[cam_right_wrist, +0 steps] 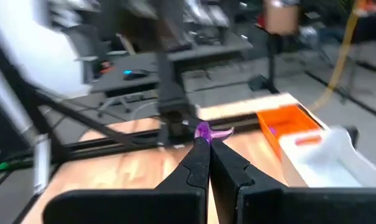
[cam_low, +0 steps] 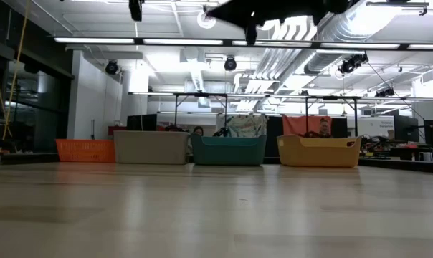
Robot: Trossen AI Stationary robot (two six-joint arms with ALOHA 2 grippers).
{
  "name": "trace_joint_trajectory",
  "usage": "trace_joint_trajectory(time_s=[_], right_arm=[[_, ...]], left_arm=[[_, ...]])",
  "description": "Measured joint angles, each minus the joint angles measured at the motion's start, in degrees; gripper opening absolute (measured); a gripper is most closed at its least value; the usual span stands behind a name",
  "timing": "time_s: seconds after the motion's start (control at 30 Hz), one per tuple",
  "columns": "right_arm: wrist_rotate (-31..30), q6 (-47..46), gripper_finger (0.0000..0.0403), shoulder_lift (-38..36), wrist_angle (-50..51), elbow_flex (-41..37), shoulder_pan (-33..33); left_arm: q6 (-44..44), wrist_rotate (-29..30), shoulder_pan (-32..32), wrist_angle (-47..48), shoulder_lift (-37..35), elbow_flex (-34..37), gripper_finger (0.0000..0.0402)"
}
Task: Sort Halloween decoration
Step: Put the violet witch hat into the gray bin
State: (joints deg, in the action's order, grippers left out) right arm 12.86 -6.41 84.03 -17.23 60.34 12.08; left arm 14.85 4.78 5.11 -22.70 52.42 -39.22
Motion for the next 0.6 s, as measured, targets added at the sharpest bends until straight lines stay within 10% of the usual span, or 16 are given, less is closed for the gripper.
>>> trace_joint_trajectory(time_s=[0.6], right_arm=[[-10.86,-22.15,0.0,41.63,16.88,37.0,9.85]], left_arm=[[-0.02,0.22,2.49,-4.46,-0.2,-1.44,0.0083]])
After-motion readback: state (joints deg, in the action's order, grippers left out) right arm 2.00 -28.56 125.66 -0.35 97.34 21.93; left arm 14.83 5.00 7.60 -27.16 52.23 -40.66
